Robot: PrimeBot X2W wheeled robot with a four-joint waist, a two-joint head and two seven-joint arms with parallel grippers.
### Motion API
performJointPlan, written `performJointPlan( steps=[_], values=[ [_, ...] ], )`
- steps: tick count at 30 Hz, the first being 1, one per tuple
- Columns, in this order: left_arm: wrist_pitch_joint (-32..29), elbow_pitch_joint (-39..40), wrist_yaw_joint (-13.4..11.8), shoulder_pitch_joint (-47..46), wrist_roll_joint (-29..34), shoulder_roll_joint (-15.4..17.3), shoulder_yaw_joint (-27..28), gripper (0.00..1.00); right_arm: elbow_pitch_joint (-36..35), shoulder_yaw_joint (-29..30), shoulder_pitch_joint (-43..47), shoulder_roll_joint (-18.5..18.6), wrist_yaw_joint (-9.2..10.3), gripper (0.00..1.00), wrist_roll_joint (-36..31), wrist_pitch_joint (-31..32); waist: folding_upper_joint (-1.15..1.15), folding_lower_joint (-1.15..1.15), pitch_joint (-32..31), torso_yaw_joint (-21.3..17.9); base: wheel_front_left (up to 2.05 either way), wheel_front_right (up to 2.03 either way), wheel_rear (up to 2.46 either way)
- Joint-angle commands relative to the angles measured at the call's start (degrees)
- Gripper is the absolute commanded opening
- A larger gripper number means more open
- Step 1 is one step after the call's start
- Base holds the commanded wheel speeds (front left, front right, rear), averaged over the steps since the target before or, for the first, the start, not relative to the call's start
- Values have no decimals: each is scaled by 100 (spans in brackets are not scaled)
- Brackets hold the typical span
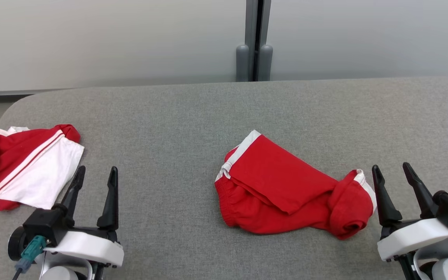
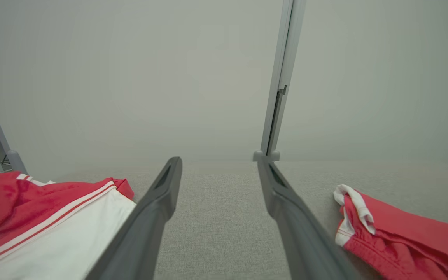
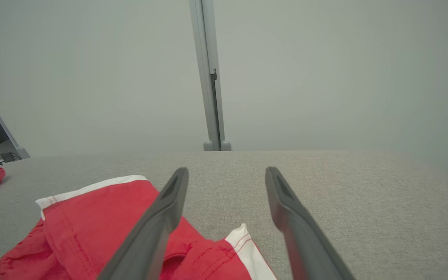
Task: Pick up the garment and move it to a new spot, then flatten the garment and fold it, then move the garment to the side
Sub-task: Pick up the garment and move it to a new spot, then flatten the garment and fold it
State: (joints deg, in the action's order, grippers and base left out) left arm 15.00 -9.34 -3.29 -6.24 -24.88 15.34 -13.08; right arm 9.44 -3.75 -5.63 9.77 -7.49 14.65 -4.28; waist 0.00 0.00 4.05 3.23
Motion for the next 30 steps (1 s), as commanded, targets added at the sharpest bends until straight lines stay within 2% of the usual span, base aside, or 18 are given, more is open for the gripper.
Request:
performJointPlan(
  steps=[1,7,12,30],
  values=[
    [25,-36,44,82,35,10,5,100,-57,36,101,-14,0,100,-26,34,0,0,-113,-30,0,0,0],
    [25,-199,110,272,96,20,-75,100,-243,74,373,-105,0,100,-124,179,0,0,-331,-69,0,0,0],
    [25,-292,69,336,93,37,-105,100,-368,114,480,-170,0,100,-175,271,0,0,-389,-83,0,0,0],
    [17,-435,92,113,19,59,-162,100,-394,129,465,-209,0,100,-218,314,0,0,-313,-29,0,0,0]
  ],
)
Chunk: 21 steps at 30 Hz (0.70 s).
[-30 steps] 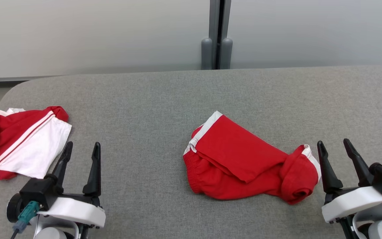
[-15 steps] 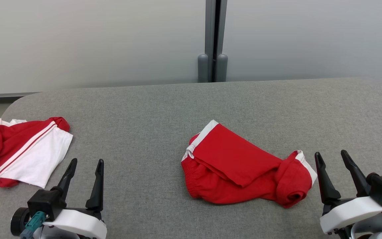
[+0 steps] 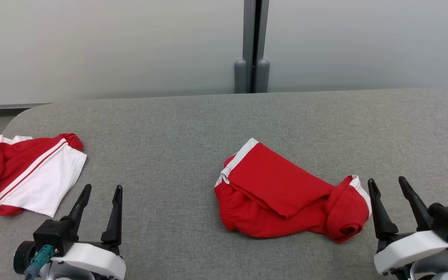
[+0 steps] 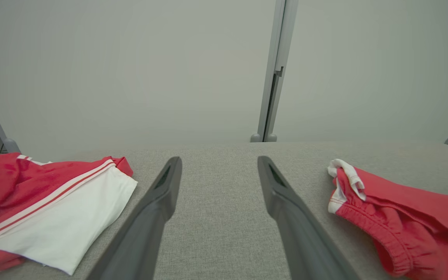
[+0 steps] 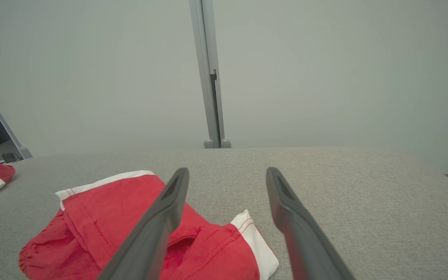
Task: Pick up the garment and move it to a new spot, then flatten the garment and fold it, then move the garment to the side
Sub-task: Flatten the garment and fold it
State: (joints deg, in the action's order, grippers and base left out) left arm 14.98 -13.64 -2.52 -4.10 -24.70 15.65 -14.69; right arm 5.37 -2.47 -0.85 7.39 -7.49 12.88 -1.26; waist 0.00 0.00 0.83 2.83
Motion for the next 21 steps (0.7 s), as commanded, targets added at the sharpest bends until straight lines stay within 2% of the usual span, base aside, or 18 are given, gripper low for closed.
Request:
performJointPlan(
  steps=[1,5,14,19,21],
  values=[
    [19,-4,18,-134,8,21,-12,100,20,-39,-24,51,0,100,-56,31,0,0,28,30,0,0,0],
    [18,14,30,-285,44,-47,-73,100,101,-456,-160,169,0,100,-62,172,0,0,179,150,0,0,0],
    [25,-42,104,-746,161,-289,-198,100,790,-1938,-724,410,0,100,71,472,0,0,631,597,0,0,0],
    [27,-47,162,-892,283,-439,-161,100,1338,-2314,-1130,494,1,100,14,514,0,0,791,734,0,0,0],
    [27,-49,186,-915,310,-487,-131,100,1516,-2269,-1238,461,1,46,10,472,0,0,824,756,0,0,0]
  ],
)
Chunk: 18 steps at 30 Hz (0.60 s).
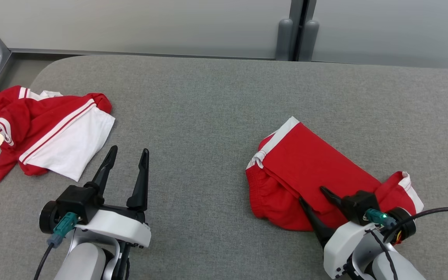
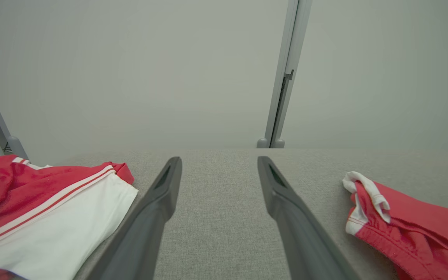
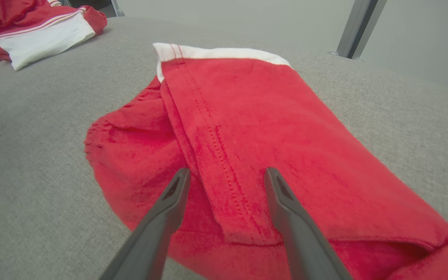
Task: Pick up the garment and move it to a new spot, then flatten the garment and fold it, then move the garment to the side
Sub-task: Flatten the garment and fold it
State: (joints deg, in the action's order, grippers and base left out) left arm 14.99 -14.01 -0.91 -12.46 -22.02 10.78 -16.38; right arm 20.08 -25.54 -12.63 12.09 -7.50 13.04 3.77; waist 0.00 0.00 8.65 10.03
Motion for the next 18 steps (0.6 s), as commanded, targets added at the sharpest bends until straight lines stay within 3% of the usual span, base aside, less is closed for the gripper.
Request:
performJointPlan(
  steps=[1,2,3,11,18],
  values=[
    [26,-14,38,-90,61,-16,57,100,118,85,-107,-15,2,31,-27,-57,0,0,53,41,0,0,0],
    [26,-18,44,-97,84,-40,72,100,164,130,-142,-32,2,5,-21,-93,0,0,63,41,0,0,0],
    [27,-17,63,-99,102,-61,94,100,200,167,-168,-37,2,0,-7,-103,0,0,73,36,0,0,0],
    [27,23,136,-91,259,-153,253,100,119,656,-231,-42,2,0,135,-316,0,0,121,-95,0,0,0],
    [27,41,194,-119,404,-218,347,100,-25,1810,-82,-93,2,0,251,-390,0,0,177,-250,0,0,0]
  ],
)
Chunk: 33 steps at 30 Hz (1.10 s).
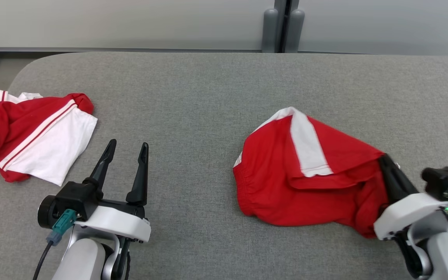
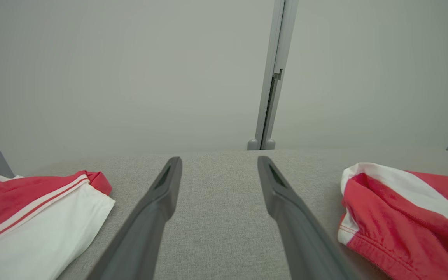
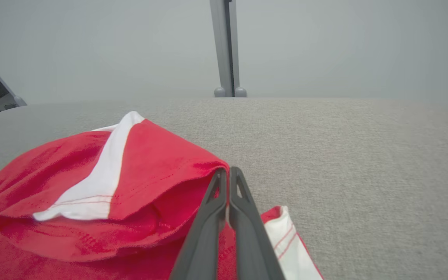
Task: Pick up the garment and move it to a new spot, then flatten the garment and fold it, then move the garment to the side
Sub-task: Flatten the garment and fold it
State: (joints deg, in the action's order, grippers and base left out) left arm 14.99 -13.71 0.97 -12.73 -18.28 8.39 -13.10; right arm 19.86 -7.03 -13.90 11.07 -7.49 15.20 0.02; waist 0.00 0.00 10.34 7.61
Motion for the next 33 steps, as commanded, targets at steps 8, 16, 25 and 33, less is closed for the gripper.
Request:
performJointPlan(
  steps=[8,16,25,33],
  values=[
    [21,-1,63,-99,129,-49,110,100,195,1196,418,-218,0,0,610,147,0,0,95,-112,0,0,0],
    [21,-35,95,-147,213,-84,205,100,656,1268,301,-124,0,100,1211,-54,0,0,125,-211,0,0,0],
    [21,-39,39,62,241,-100,360,100,44,1036,368,120,0,100,1176,-656,0,0,-46,-372,0,0,0],
    [21,-24,5,250,228,-90,442,100,-1039,850,537,89,0,100,342,-579,0,0,-273,-489,0,0,0]
  ],
)
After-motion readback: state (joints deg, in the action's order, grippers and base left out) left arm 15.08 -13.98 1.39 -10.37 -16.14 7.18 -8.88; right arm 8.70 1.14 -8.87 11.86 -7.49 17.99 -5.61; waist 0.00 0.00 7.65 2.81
